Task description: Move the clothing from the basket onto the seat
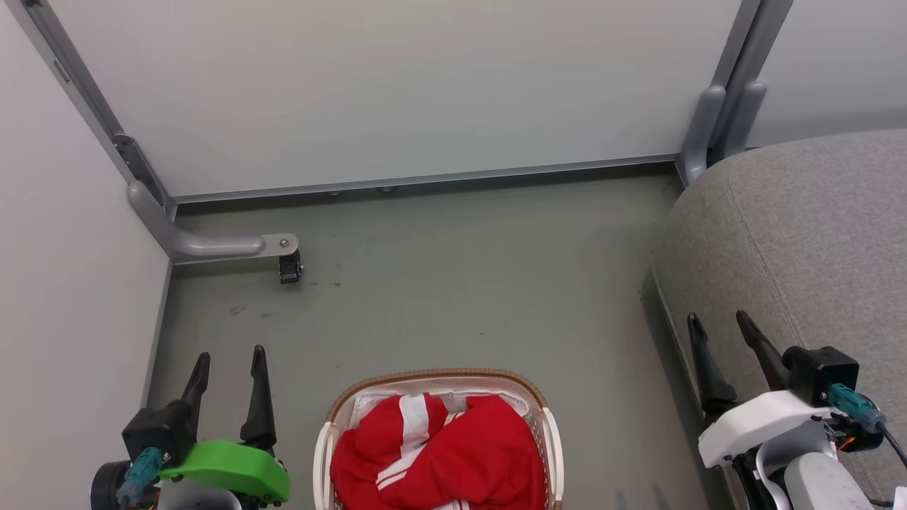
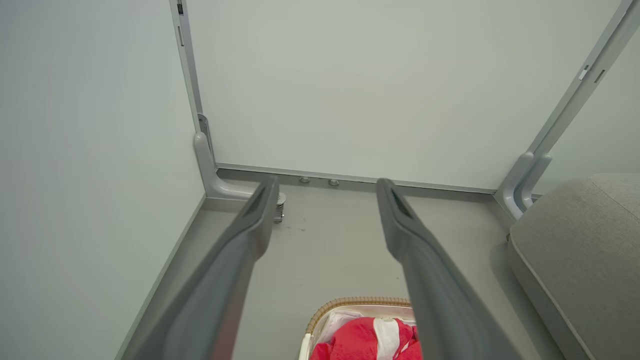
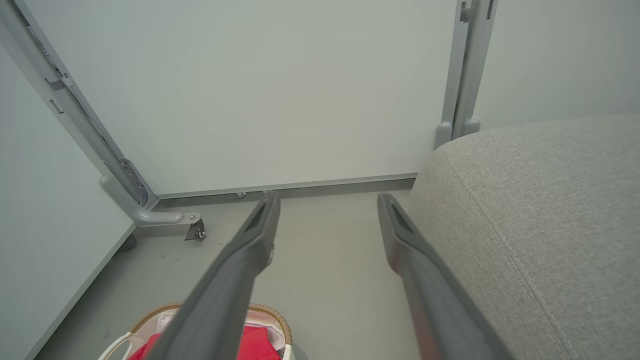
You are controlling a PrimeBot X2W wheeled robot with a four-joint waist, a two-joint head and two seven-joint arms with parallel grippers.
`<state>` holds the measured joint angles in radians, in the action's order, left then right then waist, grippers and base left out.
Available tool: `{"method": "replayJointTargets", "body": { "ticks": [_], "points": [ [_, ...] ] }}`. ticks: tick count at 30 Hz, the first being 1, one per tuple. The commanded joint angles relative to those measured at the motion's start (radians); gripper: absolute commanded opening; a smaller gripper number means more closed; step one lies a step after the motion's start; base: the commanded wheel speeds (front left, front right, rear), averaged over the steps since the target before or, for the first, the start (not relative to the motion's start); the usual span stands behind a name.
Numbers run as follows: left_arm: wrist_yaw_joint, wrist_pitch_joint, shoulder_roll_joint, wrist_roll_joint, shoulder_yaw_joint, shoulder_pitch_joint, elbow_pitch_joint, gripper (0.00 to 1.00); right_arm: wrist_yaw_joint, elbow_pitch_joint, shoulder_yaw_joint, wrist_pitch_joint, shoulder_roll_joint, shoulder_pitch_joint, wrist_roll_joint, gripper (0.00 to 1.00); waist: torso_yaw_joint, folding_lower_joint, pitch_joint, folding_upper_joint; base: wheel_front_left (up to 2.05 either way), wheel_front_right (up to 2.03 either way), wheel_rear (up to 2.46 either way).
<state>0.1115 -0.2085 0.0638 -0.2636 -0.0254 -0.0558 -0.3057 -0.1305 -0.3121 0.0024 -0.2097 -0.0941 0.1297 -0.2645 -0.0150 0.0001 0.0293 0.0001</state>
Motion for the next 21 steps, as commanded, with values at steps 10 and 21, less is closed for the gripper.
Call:
{"method": "replayJointTargets", "body": {
  "ticks": [10, 21],
  "points": [
    [0.011, -0.027, -0.006, 0.091, -0.026, -0.018, -0.011, 1.0, 0.0, -0.004, 0.003, -0.026, 0.003, 0.035, 0.105, 1.0, -0.015, -0.0001, 0.064, -0.0001, 0.0, 0.0, 0.0],
    [0.019, -0.048, -0.009, 0.148, -0.168, -0.163, -0.106, 1.0, 0.0, 0.033, 0.047, -0.047, 0.008, 0.131, 0.174, 1.0, -0.089, -0.0001, 0.281, -0.0001, 0.0, 0.0, 0.0]
  ]
}}
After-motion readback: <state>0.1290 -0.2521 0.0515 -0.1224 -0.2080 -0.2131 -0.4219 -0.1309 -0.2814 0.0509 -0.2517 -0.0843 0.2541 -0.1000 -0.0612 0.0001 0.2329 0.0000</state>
